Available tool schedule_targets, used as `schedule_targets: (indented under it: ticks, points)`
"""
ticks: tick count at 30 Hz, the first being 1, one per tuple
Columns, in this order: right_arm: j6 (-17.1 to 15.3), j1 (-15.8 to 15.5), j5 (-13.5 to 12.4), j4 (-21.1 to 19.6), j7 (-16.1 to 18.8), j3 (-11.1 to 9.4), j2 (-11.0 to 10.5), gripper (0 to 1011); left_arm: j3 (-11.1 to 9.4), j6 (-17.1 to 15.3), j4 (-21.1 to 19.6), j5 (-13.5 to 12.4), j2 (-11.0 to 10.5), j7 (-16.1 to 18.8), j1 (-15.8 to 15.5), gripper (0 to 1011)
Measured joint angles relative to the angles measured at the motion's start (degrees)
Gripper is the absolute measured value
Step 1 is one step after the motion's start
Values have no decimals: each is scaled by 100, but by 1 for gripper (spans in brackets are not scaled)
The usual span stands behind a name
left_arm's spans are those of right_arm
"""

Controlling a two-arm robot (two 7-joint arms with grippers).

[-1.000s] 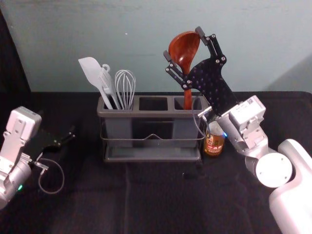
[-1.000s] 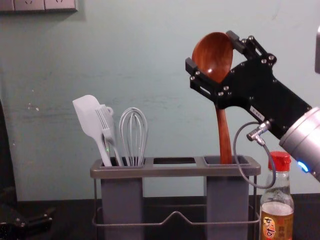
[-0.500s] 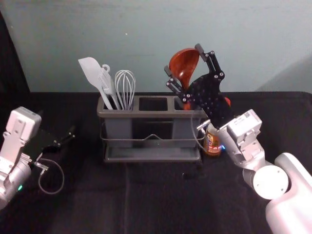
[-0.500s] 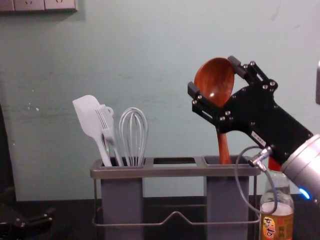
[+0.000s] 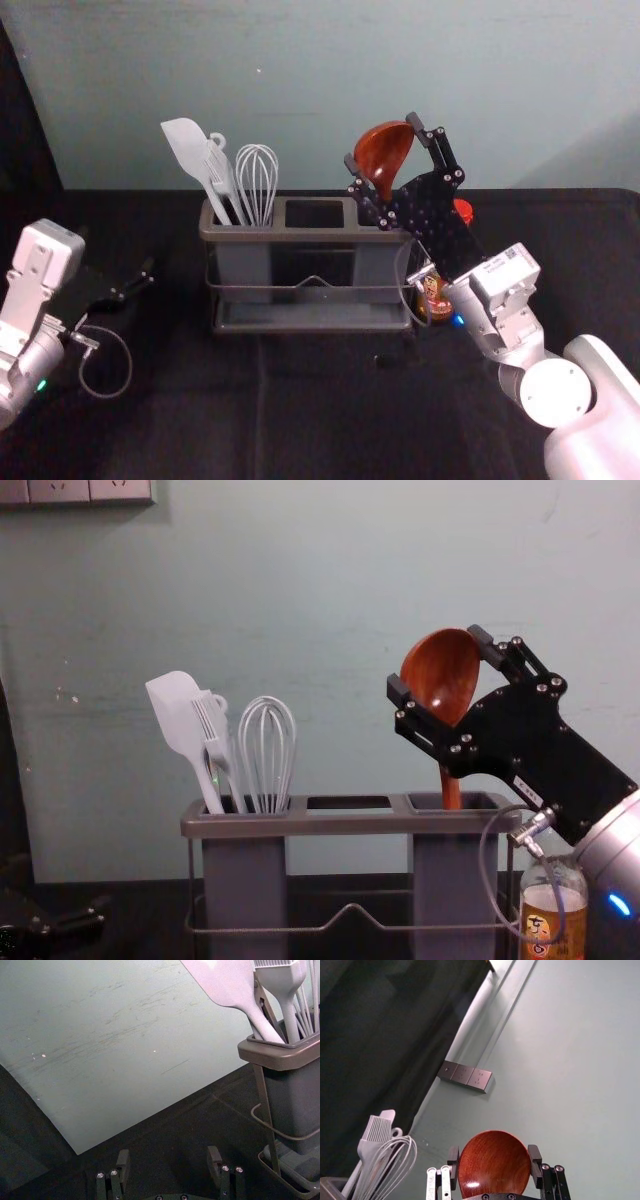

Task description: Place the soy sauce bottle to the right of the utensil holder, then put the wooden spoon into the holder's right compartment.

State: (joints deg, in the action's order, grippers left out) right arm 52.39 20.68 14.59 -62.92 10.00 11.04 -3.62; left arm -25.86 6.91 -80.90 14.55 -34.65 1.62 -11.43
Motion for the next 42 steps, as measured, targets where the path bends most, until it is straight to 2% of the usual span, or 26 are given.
schedule_targets:
  ticks: [11,18,26,35,38,42]
  points:
    - [45,-30,-35,57,66,-58,46,849,0,0,0,0,0,0,0,1011]
    - [53,-37,-33,78,77,-78,76,1004,0,0,0,0,0,0,0,1011]
    - [62,-68,-68,-28,82,-131,80,1004,0,0,0,0,0,0,0,1011]
    - [-19,-250,-171,-627,83,-264,27,1004,0,0,0,0,0,0,0,1011]
    - [-139,-401,-222,-986,69,-393,-47,1004,0,0,0,0,0,0,0,1011]
    - [-216,-512,-265,-1203,52,-502,-111,1004,0,0,0,0,0,0,0,1012]
